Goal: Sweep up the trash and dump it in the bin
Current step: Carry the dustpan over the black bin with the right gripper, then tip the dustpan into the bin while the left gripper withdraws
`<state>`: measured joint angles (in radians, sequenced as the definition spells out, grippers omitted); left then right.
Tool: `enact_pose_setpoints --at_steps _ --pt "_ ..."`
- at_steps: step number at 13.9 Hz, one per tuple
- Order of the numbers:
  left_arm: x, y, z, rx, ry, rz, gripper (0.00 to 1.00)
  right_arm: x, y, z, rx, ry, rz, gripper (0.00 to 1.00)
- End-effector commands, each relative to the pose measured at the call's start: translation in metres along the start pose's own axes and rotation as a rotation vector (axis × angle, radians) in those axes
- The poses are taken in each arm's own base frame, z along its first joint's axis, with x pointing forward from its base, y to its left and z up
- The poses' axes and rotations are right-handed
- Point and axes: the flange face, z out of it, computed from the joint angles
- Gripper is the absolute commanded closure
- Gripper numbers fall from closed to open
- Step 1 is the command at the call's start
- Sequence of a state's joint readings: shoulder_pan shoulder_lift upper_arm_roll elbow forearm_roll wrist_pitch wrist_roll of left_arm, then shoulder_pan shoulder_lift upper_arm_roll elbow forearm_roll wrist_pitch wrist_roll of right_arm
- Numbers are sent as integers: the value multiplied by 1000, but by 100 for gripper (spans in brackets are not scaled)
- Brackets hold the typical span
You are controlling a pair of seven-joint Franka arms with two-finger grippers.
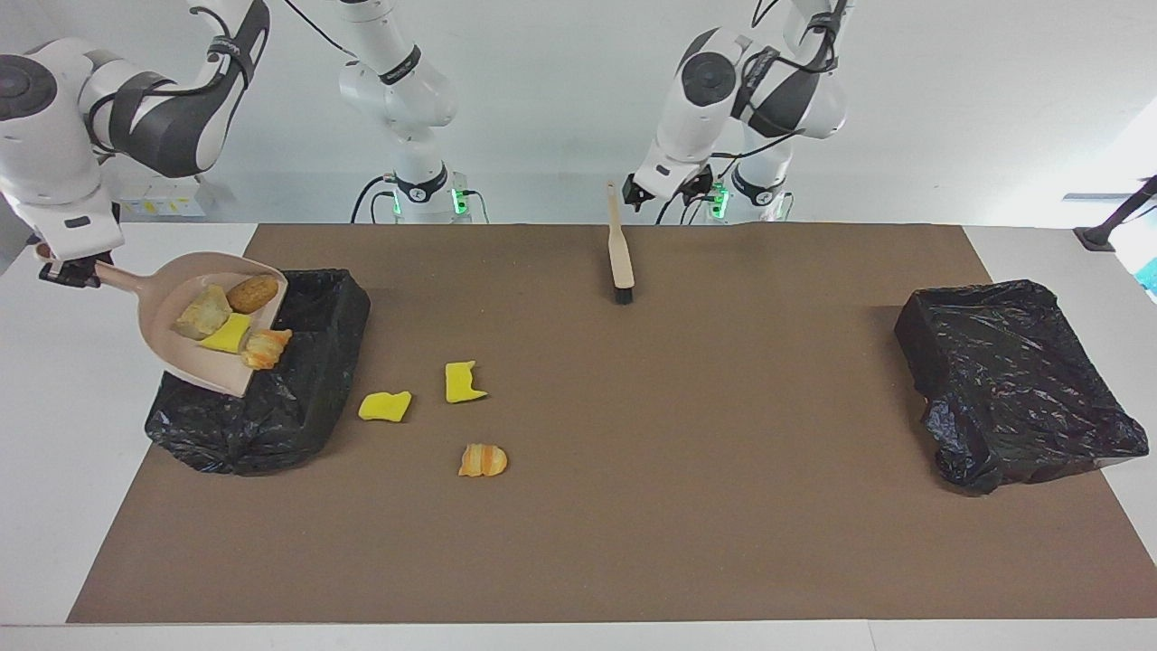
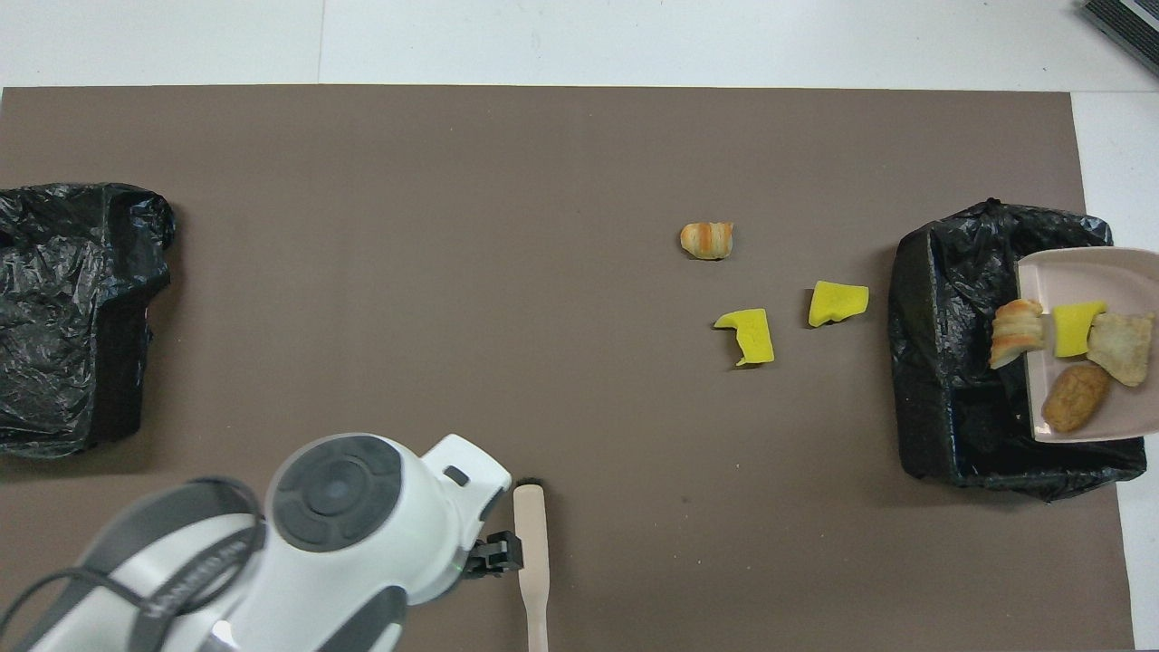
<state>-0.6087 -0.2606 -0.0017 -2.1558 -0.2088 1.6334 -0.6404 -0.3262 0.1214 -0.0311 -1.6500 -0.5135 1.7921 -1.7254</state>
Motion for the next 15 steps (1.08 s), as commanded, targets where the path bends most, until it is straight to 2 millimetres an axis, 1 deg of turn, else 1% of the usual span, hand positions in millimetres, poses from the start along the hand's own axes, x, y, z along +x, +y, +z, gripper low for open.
enact_pose_setpoints --at_steps 1,3,4,6,8,10,11,13,14,15 --pt "22 -38 -46 13 42 49 0 11 -6 -13 -11 -99 27 100" --pt "37 -56 -76 35 89 76 0 13 -6 -16 -12 -136 58 100" --pt "49 -67 -89 33 107 104 0 22 -3 -21 -20 -169 49 100" --pt "69 -91 -114 20 151 143 0 28 -1 -28 -30 -233 45 100" --pt "92 -109 -131 40 187 180 0 29 1 -33 -42 -271 23 100" --pt "111 -127 -145 44 224 227 0 30 0 -44 -65 -275 20 100" --pt "121 -140 -150 39 247 254 0 32 0 -51 -77 -277 11 100" --pt "136 -173 -163 30 310 287 0 27 -6 -70 -106 -268 -17 100" --pt "140 -182 -165 33 321 303 0 34 -9 -86 -129 -270 -42 100" --pt "144 -185 -164 35 323 313 0 47 -11 -102 -150 -265 -61 100"
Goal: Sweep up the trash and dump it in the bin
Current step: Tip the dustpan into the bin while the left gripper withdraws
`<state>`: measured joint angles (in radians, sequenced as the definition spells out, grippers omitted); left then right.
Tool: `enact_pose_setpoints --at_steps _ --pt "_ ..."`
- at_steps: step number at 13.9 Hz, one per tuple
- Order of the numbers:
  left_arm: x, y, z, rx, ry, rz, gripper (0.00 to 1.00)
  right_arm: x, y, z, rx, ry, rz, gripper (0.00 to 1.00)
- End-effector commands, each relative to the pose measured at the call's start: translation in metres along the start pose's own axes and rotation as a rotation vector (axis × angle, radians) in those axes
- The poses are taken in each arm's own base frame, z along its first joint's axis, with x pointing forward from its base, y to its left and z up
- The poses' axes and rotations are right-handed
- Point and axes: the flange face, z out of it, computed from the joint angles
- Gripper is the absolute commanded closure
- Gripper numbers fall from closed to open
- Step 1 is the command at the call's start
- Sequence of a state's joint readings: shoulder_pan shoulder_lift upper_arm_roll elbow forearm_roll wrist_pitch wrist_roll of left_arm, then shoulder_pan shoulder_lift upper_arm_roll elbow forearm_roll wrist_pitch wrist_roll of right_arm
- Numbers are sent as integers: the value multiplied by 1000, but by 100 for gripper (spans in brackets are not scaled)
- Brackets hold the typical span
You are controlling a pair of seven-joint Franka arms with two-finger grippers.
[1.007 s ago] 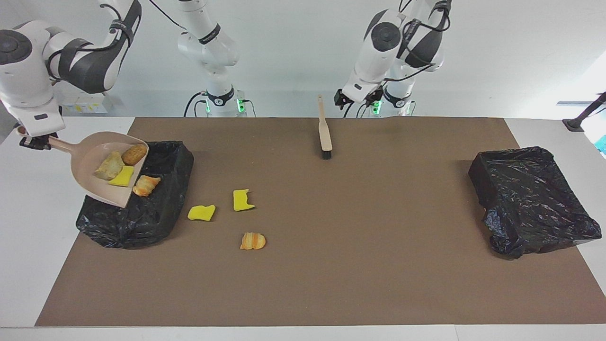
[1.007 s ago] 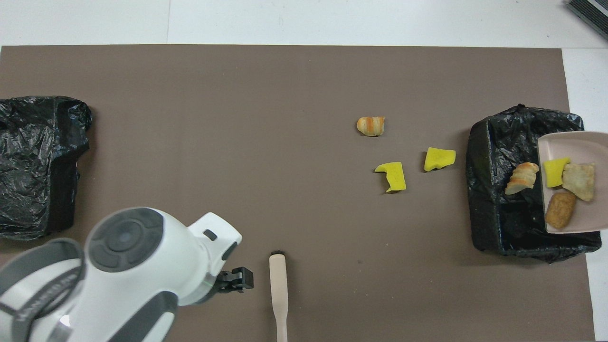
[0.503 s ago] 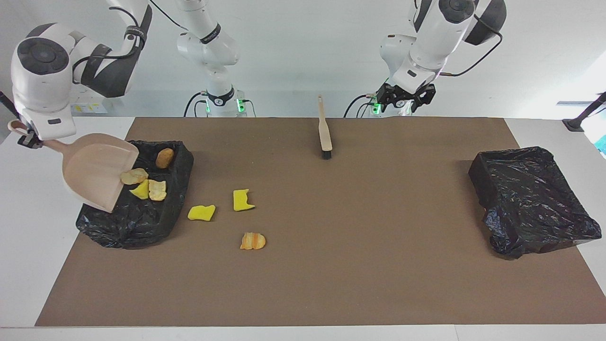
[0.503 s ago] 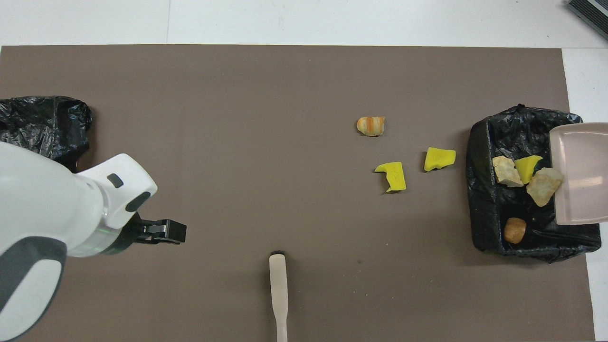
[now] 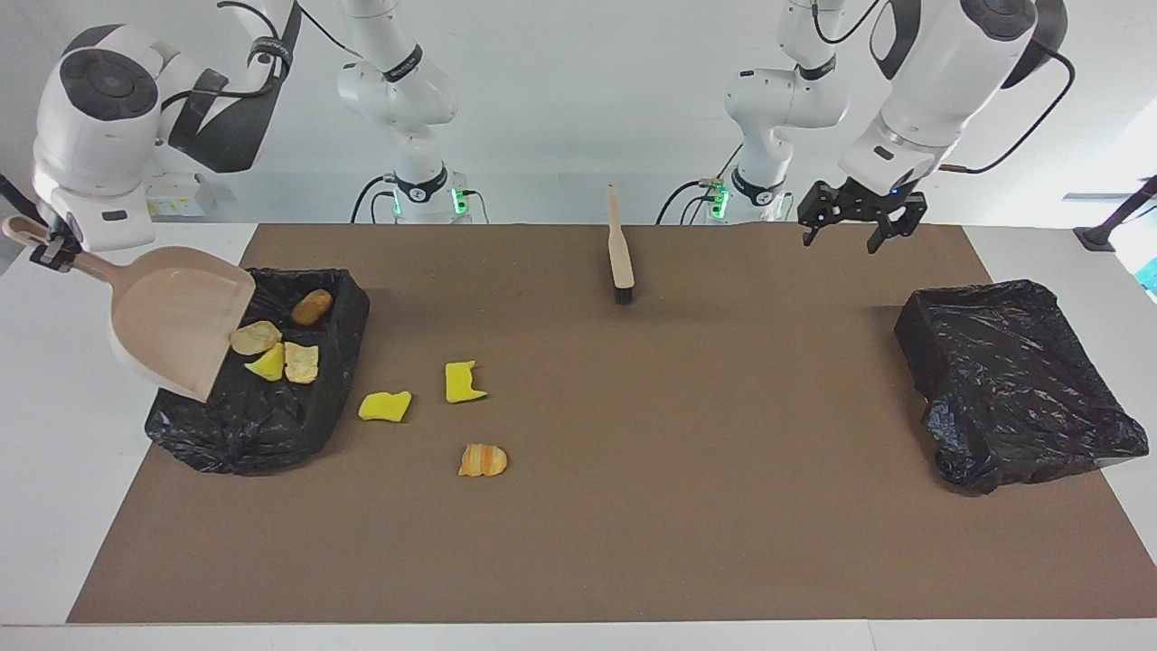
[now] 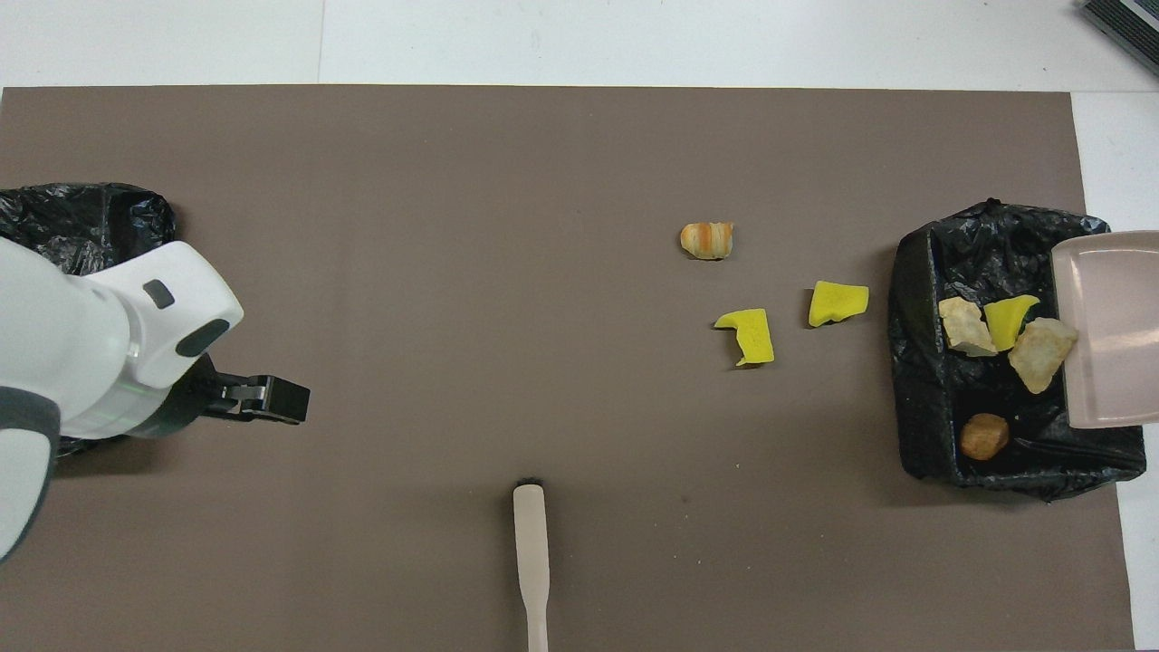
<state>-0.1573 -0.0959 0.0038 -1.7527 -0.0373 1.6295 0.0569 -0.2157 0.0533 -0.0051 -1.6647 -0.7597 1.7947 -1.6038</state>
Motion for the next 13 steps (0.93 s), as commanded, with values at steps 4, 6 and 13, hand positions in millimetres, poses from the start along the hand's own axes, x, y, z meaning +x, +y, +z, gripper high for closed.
enact_pose_setpoints --at_steps 4,6,13 --pt "26 -24 -18 22 65 16 0 25 -7 -78 -117 57 -65 100" --pt "31 -26 -24 26 123 10 0 35 -5 -81 -126 163 -48 100" --pt "24 -45 -40 86 68 -9 0 90 -5 -79 -57 486 155 100"
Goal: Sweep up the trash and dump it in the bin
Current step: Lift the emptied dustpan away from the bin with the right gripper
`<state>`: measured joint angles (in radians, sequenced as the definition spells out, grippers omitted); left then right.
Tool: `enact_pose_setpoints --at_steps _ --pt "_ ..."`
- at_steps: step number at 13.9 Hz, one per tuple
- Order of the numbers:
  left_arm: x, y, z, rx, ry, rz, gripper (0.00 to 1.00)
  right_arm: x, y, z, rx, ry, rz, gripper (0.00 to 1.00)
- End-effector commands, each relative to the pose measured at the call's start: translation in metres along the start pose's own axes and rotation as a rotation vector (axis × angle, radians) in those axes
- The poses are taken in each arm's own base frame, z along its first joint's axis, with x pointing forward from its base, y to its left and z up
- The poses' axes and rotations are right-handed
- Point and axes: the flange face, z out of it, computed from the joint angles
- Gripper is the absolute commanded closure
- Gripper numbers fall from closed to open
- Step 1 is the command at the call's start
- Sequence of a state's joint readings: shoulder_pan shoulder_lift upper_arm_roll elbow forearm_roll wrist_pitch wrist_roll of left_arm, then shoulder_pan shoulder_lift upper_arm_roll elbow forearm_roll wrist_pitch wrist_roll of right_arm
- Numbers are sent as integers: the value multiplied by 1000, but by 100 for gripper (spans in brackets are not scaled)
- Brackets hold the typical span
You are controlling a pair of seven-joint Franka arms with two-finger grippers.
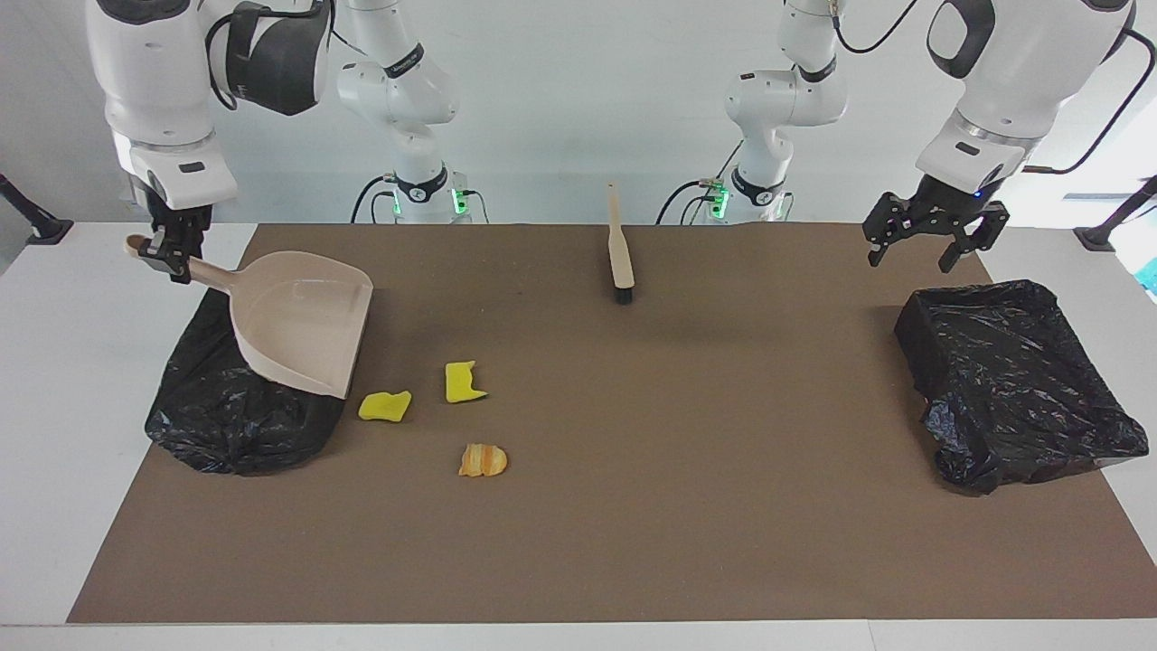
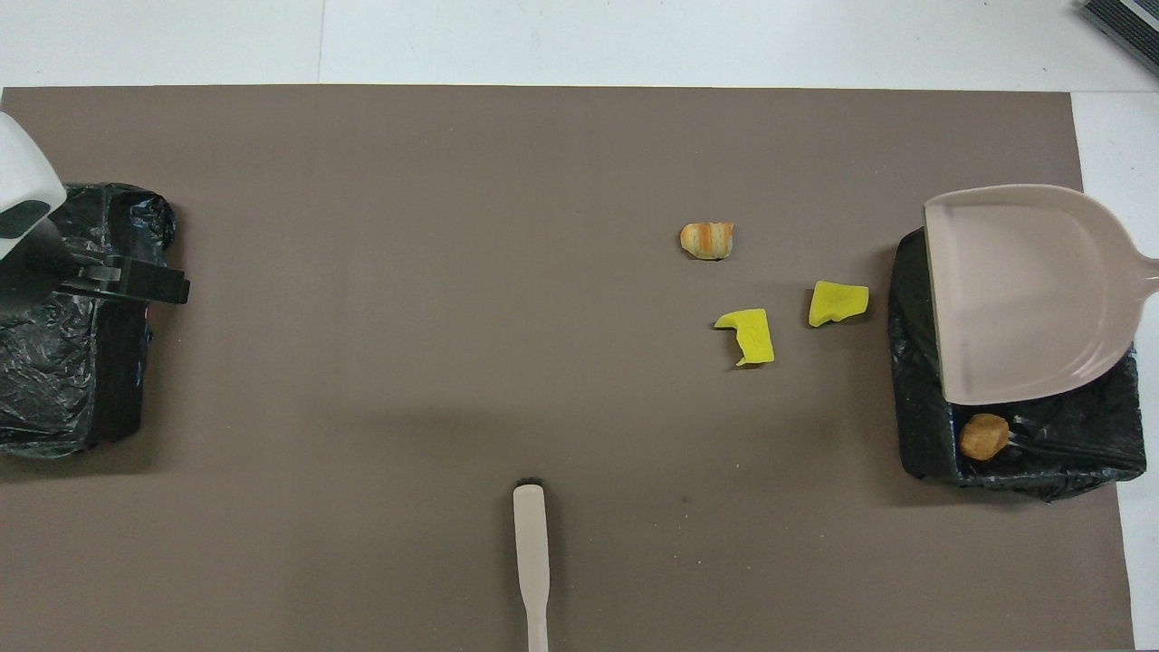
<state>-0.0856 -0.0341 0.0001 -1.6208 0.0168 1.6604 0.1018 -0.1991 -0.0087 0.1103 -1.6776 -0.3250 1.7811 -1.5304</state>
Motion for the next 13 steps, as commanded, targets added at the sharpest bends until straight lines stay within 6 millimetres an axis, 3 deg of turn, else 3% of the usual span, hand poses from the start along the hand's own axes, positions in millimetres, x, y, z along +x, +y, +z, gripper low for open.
enact_pose_setpoints --at_steps 1,8,12,13 --pt "3 -3 -4 17 -30 10 0 21 -5 14 37 74 152 100" --pt "-1 -4 -13 16 -27 4 0 138 -9 10 132 164 617 100" --pt "-1 -4 -12 16 -31 -3 0 183 -7 20 231 205 901 100" --pt "-2 -4 -12 16 -33 -3 0 202 -6 20 232 214 938 100"
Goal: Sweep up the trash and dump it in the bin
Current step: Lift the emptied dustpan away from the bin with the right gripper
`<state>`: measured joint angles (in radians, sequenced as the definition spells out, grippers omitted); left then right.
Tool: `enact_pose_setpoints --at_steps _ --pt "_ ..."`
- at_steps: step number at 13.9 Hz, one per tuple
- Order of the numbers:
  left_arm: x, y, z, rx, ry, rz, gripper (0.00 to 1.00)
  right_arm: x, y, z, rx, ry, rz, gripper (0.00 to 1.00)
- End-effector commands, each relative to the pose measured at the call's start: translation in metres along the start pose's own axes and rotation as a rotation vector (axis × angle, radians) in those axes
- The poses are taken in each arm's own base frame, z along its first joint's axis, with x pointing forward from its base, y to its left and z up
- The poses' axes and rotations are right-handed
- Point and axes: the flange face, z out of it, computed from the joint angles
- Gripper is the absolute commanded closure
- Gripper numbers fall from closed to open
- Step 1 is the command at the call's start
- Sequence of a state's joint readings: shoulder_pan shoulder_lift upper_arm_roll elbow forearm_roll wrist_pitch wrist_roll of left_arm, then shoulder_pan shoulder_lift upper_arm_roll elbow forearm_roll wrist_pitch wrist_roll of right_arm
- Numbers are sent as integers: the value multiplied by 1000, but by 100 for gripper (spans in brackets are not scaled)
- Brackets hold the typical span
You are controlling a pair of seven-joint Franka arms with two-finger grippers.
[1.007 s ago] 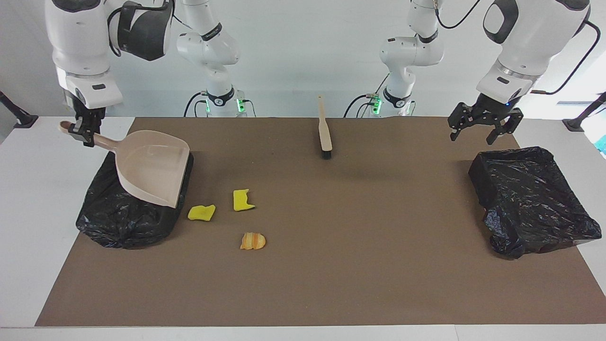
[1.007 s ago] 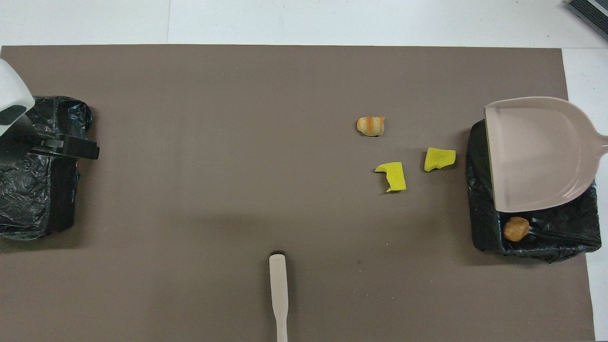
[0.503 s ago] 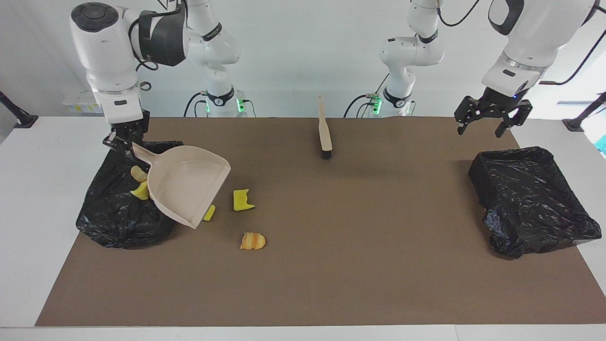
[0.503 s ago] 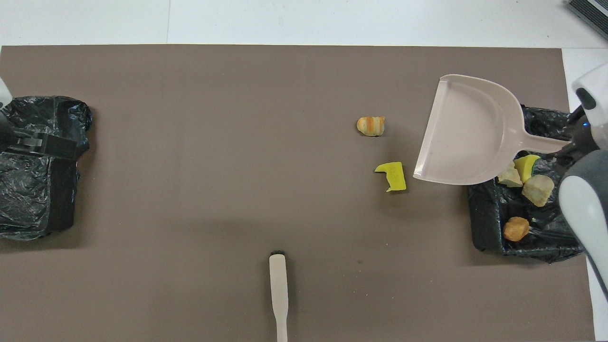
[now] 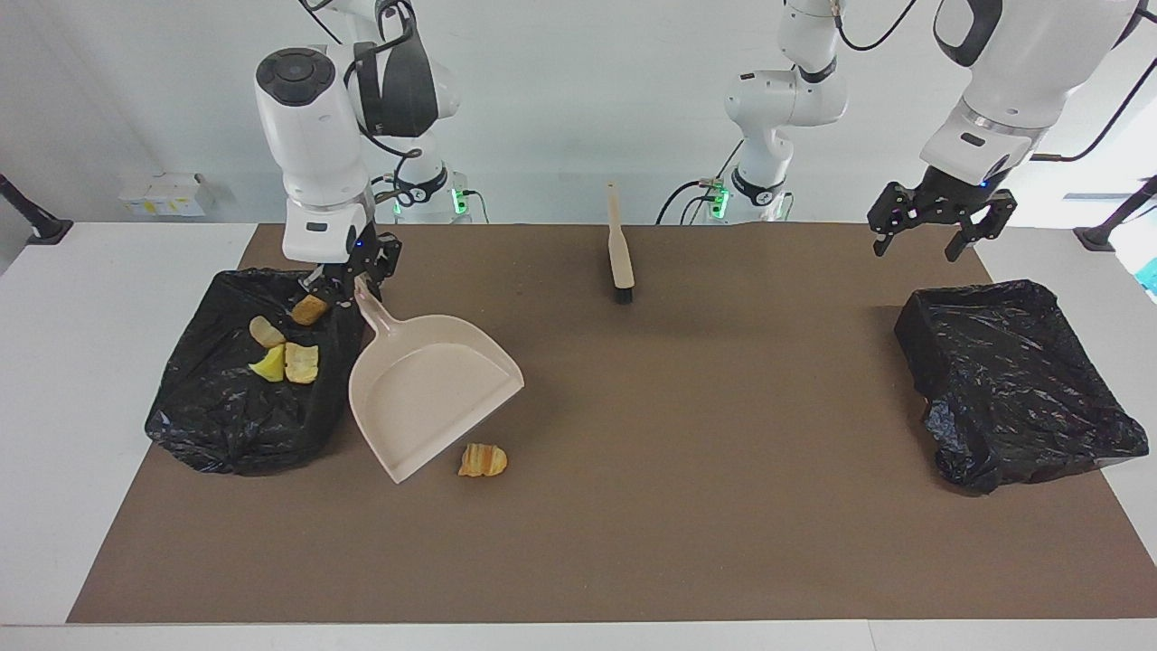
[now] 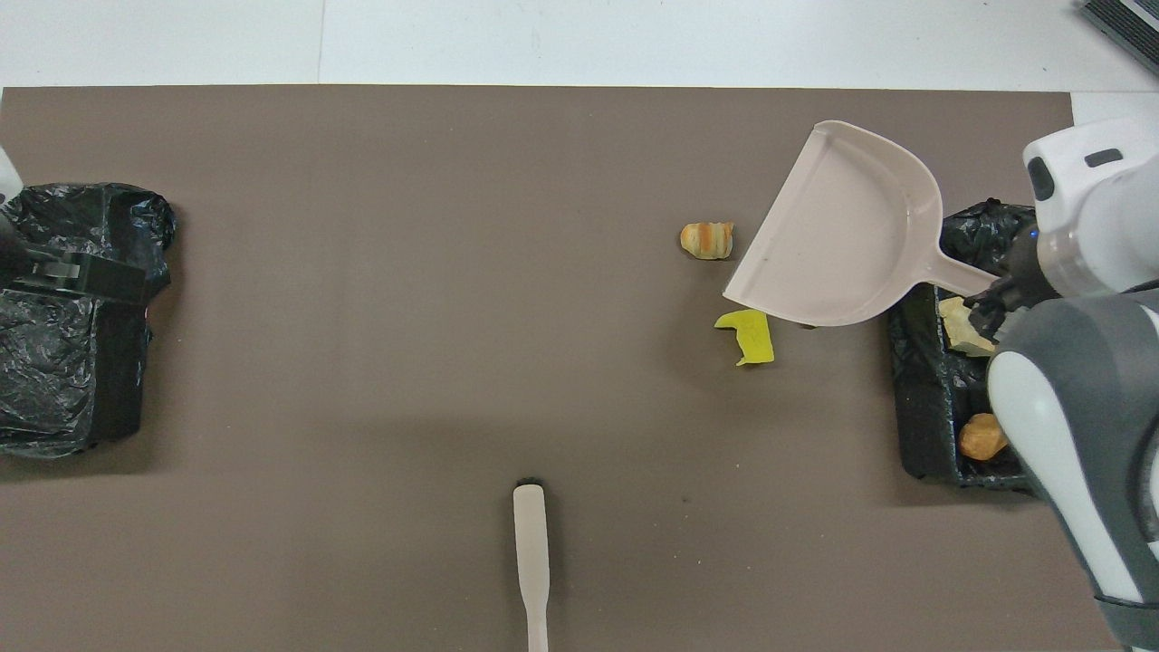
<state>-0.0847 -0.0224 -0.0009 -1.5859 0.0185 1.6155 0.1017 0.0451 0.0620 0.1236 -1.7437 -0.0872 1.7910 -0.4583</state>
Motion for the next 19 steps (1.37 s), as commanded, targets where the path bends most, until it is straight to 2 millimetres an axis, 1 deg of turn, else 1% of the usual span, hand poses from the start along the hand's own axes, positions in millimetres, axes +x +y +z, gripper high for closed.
enact_pose_setpoints --at_steps 1,2,3,4,5,6,7,9,11,12,13,14,15,16,18,19 --pt "-2 -4 -6 16 -11 -3 0 26 -22 9 31 39 149 100" --pt "-2 -4 -6 18 -11 2 0 37 -37 12 36 42 200 100" --pt "-2 -5 -5 17 -13 0 0 50 -49 20 63 44 256 100" --pt "-3 -3 -6 17 -14 4 0 62 -67 24 107 45 325 100" --pt "-5 -2 -7 20 -20 6 0 75 -91 32 121 30 374 100" --pt "-5 -2 -11 25 -12 7 0 85 -108 43 126 18 406 100" --pt "-7 -2 -10 24 -21 7 0 94 -121 52 127 11 434 100" --pt "-20 -3 -15 19 -71 6 0 115 -158 67 129 30 465 100" --pt "-27 -2 -16 16 -99 -1 0 136 -184 85 126 37 496 100" --pt "-31 -1 -19 16 -91 2 0 155 -202 96 129 43 524 100" --pt "-31 0 -18 14 -91 4 0 175 -223 104 135 44 567 100" --pt "-32 0 -20 15 -86 5 0 189 -238 114 133 41 616 100" --pt "-31 1 -21 15 -80 11 0 199 -253 121 123 41 637 100" --pt "-30 1 -21 17 -73 11 0 201 -260 127 114 39 639 100" --pt "-25 -2 -22 18 -44 4 0 198 -263 126 95 27 628 100" --pt "-23 -3 -23 19 -33 -8 0 198 -265 125 66 39 609 7"
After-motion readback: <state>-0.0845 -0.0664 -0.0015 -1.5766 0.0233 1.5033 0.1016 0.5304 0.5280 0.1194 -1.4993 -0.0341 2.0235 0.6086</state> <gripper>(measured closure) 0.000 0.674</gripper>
